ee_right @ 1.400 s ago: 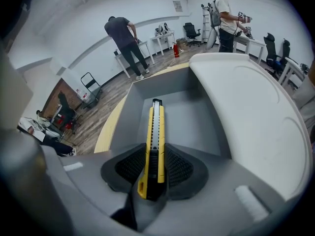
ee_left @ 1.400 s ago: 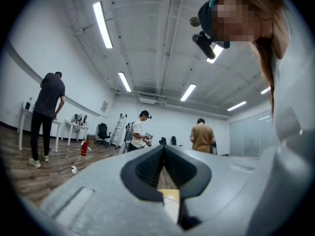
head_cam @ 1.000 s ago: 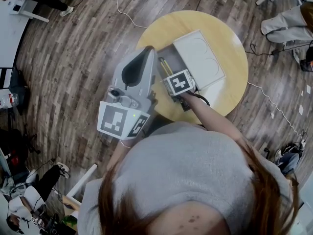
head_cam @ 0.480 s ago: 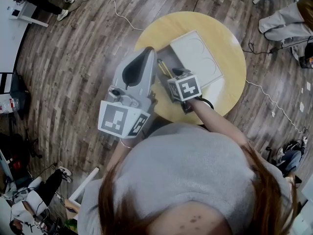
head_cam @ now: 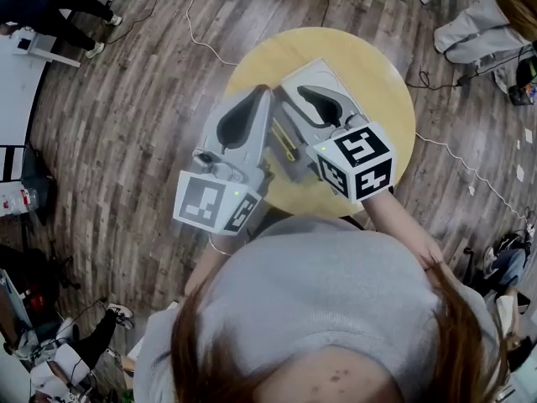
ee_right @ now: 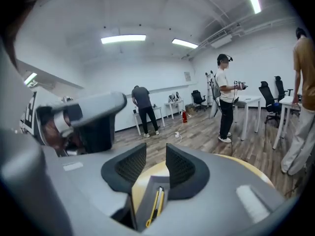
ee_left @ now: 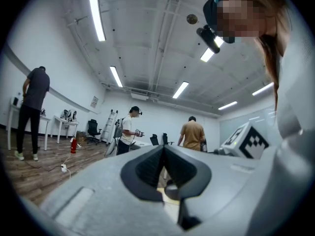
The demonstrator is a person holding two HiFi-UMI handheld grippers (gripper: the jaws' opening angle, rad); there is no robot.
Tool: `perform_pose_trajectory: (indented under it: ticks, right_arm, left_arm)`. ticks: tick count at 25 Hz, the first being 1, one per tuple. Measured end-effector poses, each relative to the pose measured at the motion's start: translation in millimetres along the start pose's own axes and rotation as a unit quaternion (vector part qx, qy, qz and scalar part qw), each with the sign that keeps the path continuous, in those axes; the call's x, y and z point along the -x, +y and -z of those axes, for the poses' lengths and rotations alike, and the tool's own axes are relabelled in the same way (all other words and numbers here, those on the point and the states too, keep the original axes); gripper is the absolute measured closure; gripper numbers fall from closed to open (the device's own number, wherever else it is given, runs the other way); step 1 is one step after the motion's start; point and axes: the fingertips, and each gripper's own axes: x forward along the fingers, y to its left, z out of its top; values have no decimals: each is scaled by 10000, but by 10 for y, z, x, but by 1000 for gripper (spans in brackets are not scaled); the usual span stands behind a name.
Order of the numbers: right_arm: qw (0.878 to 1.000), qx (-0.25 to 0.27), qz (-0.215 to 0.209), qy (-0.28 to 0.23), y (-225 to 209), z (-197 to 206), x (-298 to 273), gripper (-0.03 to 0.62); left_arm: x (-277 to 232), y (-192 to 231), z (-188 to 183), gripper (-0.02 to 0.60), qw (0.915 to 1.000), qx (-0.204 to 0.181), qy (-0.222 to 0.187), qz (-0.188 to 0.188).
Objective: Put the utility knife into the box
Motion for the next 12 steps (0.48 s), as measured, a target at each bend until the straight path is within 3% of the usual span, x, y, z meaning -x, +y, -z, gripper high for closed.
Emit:
perform_pose_trajectory:
  ticks: [3,8,12]
  right_arm:
    - [9993,28,-171,-321,71,-210,164,490]
    - [9961,260,-153,-827,124,-477,400,597]
    - [9931,284,-257,-1110,155,-608,524,594]
  left_arm:
    - [-31,-67,-2,580,10000,-6,-6,81]
    - [-80,-151,-13,580,9999,-34,-21,145]
    - [-115,-249,12,580,9998,-19,18,212]
